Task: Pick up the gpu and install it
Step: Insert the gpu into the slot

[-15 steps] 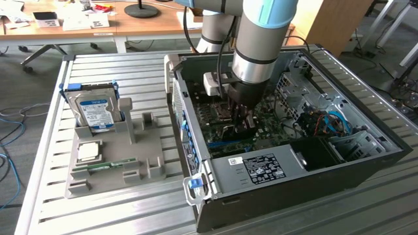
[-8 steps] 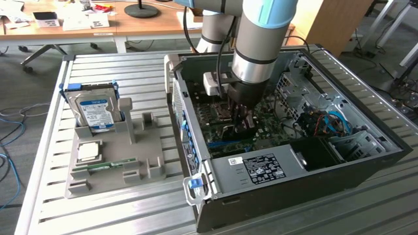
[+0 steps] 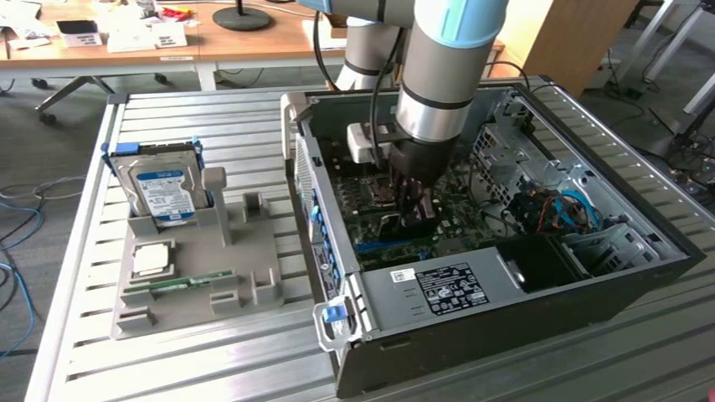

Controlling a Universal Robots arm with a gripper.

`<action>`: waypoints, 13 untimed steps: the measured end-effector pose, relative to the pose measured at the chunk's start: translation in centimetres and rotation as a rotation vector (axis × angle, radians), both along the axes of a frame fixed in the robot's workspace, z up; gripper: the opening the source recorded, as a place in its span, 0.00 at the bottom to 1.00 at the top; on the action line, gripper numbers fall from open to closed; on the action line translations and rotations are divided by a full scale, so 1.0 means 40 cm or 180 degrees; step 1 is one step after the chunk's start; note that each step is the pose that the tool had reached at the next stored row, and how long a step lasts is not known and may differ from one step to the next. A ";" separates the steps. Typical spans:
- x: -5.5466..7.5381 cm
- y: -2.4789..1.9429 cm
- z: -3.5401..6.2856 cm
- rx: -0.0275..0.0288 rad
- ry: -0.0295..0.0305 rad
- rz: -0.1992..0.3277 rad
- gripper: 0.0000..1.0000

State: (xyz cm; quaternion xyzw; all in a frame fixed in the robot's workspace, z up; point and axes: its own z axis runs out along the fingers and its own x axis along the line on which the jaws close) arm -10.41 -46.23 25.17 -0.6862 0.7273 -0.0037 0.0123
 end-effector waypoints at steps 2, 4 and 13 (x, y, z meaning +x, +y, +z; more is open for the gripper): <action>-0.001 0.001 -0.002 0.0000 0.0000 0.0055 0.27; -0.001 0.005 -0.004 0.0005 0.0000 0.0056 0.27; -0.006 0.005 -0.014 0.0004 0.0000 0.0056 0.27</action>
